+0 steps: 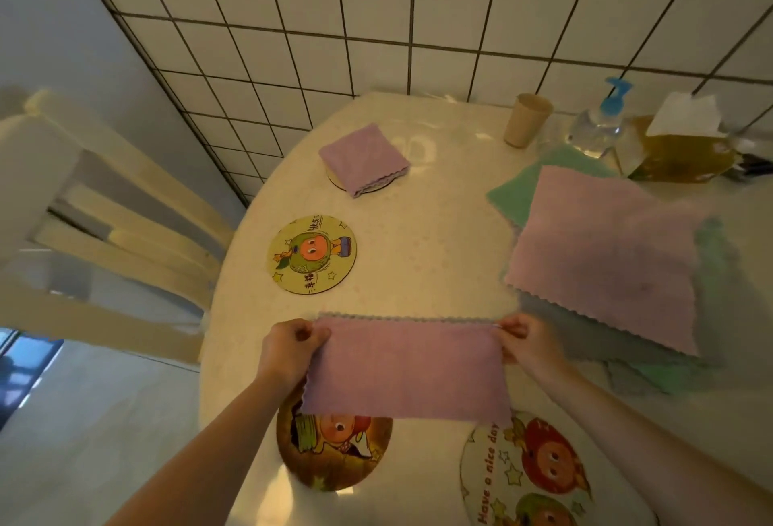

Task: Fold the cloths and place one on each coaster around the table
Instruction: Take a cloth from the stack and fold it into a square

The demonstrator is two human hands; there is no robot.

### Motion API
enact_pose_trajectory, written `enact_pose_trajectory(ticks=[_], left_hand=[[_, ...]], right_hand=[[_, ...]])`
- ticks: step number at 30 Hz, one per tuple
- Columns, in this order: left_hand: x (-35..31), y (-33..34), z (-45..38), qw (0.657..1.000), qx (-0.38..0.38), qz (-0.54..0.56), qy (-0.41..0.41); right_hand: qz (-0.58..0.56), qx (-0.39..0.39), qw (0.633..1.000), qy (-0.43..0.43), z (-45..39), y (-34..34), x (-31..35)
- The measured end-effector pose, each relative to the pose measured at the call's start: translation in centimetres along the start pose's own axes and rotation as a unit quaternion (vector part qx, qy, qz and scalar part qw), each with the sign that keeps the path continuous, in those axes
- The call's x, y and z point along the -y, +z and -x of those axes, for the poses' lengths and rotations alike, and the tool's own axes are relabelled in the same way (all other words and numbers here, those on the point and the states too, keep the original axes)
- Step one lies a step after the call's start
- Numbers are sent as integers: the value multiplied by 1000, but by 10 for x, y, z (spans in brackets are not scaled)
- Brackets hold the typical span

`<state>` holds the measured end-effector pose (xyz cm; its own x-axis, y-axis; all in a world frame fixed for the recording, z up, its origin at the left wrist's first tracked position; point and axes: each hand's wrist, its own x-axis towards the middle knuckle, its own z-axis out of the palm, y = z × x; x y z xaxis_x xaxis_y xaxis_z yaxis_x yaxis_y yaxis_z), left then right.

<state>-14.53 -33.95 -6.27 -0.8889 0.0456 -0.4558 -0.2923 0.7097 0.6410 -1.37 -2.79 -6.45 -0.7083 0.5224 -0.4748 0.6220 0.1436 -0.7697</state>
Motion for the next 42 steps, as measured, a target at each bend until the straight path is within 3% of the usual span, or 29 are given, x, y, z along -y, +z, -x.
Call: enact_pose_trajectory(ticks=[12,15,17,19,21,23,25,27,32,38,42], left_hand=[[-4,7,-16,998,-9,-62,11],[-6,8,-9,991,-45,-120,23],[-2,8,0,957,-119,-225,136],[3,15,17,894,-130,-284,321],[11,31,43,843,-38,-284,454],[28,53,64,813,57,-299,497],[46,69,76,781,94,-356,504],[56,69,76,772,98,-396,488],[81,37,76,775,67,-431,458],[103,1,71,803,64,-446,390],[99,0,72,798,26,-454,397]], right_hand=[[97,6,995,2,-20,4,3],[109,-10,994,0,-14,5,7],[139,-43,989,-33,-4,5,12],[227,-72,963,-126,13,5,15],[311,-35,917,-248,40,12,11],[395,51,848,-349,66,26,-4],[469,109,773,-414,81,40,-32],[495,117,746,-431,85,44,-52],[554,106,731,-384,92,39,-47],[561,94,750,-337,90,52,-31],[577,97,741,-330,92,56,-24]])
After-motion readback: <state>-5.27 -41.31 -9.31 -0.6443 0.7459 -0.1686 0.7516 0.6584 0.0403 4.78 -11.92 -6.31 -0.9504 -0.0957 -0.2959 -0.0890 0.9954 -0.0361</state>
